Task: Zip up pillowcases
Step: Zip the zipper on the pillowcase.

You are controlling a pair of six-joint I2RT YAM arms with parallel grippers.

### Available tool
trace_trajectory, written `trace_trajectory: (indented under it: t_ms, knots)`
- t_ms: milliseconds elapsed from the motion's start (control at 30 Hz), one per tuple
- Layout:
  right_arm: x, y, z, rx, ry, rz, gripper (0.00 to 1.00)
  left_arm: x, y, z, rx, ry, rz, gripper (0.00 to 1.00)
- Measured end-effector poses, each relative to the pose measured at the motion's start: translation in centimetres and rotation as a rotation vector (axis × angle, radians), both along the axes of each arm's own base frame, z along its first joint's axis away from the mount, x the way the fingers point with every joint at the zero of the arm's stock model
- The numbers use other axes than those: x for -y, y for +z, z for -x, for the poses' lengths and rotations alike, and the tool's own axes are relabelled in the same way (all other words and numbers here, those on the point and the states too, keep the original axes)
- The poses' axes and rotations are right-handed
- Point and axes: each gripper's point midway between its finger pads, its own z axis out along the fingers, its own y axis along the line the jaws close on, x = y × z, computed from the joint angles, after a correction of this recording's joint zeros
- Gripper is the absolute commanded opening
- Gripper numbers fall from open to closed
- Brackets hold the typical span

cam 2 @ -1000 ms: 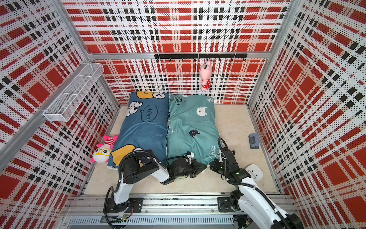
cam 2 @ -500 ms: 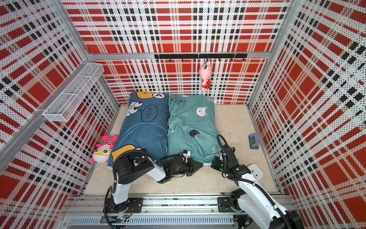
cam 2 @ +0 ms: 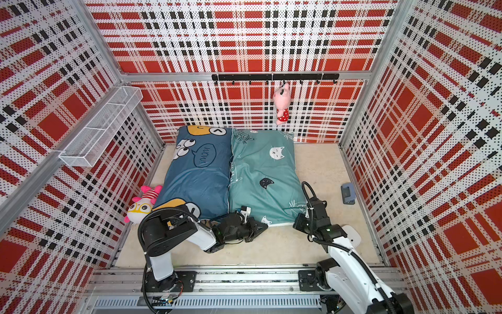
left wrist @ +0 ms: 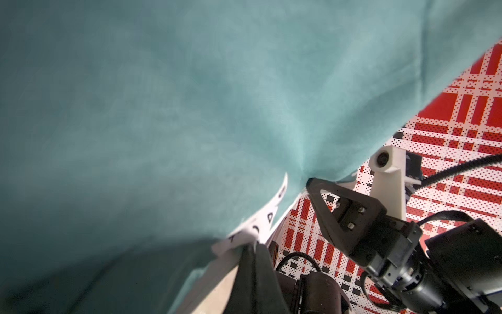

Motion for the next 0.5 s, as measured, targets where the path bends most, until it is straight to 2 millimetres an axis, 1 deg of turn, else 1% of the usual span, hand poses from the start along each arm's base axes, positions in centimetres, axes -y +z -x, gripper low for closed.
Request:
trace_trajectory:
  t_ms: [167,333,400,500]
  knots:
    - [-0.1,0.8,-0.3,0.007,0.012,-0.030,0.00,-1.2,1.0,0.3,0.024,0.000,-0.001,0.00]
    - [-0.3,1.7,-0.6,0.018,0.028,-0.068,0.00,-1.7,2.2,0.1,0.066,-0.004,-0.006,0.00]
    - [-0.3,2.0,-0.6,0.021,0.034,-0.078,0.00,-1.8,2.3,0.1,0.077,-0.008,-0.013,0.00]
    - [-0.4,2.2,-0.6,0.020,0.043,-0.083,0.00,-1.9,1.9,0.1,0.085,-0.017,-0.034,0.00]
